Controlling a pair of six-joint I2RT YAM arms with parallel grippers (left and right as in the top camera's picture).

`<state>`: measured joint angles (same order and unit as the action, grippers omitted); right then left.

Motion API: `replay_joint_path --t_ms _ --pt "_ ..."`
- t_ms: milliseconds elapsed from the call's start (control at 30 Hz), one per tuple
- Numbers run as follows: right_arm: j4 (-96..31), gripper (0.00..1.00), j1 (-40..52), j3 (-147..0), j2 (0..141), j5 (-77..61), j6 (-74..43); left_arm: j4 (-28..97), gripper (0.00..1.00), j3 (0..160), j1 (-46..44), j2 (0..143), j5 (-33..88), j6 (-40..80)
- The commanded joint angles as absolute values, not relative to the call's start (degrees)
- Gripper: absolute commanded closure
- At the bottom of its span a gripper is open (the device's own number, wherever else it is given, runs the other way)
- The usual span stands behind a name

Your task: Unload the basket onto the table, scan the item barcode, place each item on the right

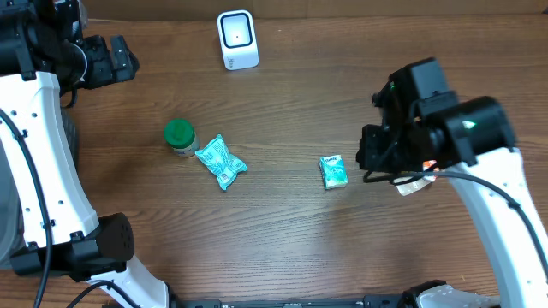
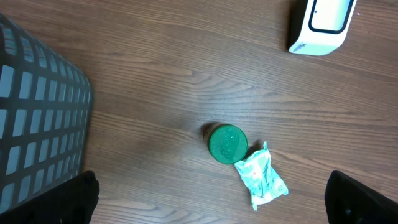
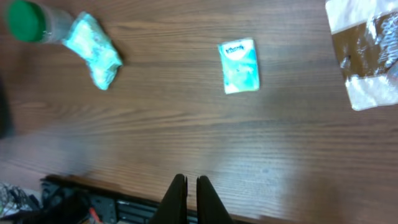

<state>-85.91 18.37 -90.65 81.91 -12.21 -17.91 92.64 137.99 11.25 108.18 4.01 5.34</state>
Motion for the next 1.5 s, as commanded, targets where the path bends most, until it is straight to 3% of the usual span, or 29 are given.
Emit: replay_joint_path --t_ms 0,167,300,600,1167,1333,1467 --pt "-79.33 0.91 18.28 -80.68 82.30 -11.92 -21.52 92.55 0.00 138.04 10.85 108.01 3.64 4.25" --pt "-66.15 0.75 18.17 -67.90 83.05 -12.71 -25.76 92.55 0.00 138.06 10.85 108.01 3.64 4.25" --pt "-58.96 0.70 16.58 -62.11 85.78 -13.15 -28.21 92.58 0.00 138.06 10.85 108.01 3.64 4.25" --pt "-53.65 0.76 7.38 -59.24 93.60 -18.13 -25.04 92.58 0.00 138.04 10.85 108.01 3.64 4.25" --pt "-51.09 0.74 7.27 -58.94 93.65 -19.66 -24.84 92.55 0.00 138.06 10.85 108.01 3.64 4.25" --pt "-46.09 0.60 7.27 -54.85 93.65 -24.10 -21.78 92.55 0.00 138.04 10.85 108.01 3.64 4.25" --pt "-41.08 0.56 7.27 -51.35 93.69 -26.24 -17.67 92.55 0.01 138.04 10.85 108.01 3.64 4.25"
